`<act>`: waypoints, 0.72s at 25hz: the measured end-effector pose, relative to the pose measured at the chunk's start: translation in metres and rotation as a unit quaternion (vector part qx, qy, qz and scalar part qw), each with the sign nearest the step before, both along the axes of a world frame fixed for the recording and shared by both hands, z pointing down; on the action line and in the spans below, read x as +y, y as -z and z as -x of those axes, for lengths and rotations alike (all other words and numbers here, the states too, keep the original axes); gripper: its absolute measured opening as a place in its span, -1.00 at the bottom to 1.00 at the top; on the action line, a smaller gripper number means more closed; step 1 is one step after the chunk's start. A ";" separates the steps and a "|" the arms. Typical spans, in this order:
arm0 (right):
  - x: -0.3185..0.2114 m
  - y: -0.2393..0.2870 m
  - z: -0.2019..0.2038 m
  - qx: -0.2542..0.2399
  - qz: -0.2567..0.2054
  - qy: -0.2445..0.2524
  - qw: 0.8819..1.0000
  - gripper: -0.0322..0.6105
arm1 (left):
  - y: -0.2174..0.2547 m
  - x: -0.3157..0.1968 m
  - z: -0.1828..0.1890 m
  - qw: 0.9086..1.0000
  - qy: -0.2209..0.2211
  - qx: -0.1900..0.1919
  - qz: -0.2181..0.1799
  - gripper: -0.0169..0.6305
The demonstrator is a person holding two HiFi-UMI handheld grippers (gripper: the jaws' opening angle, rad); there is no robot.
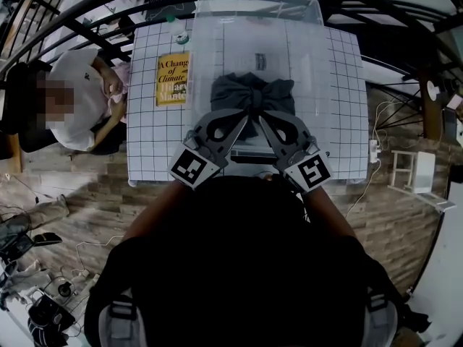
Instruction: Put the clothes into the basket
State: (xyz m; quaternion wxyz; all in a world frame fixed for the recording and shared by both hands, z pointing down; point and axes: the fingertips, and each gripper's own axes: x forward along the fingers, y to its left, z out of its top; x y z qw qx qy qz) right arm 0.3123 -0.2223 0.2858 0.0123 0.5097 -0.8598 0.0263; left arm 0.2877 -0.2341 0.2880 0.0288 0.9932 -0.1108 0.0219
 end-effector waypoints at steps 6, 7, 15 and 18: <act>0.003 0.000 -0.001 0.001 0.001 0.002 1.000 -0.85 | 0.000 0.003 0.000 1.000 -0.001 -0.001 -0.002 -0.94; 0.003 0.000 0.000 0.001 0.000 0.003 1.000 -0.85 | 0.000 0.004 0.001 1.000 -0.002 -0.002 -0.002 -0.94; 0.005 0.000 0.000 0.002 0.002 0.005 1.000 -0.85 | -0.002 0.004 0.003 1.000 0.003 -0.002 -0.001 -0.94; 0.006 -0.001 0.000 0.003 0.004 0.007 1.000 -0.85 | -0.003 0.003 0.003 1.000 0.004 -0.001 0.001 -0.94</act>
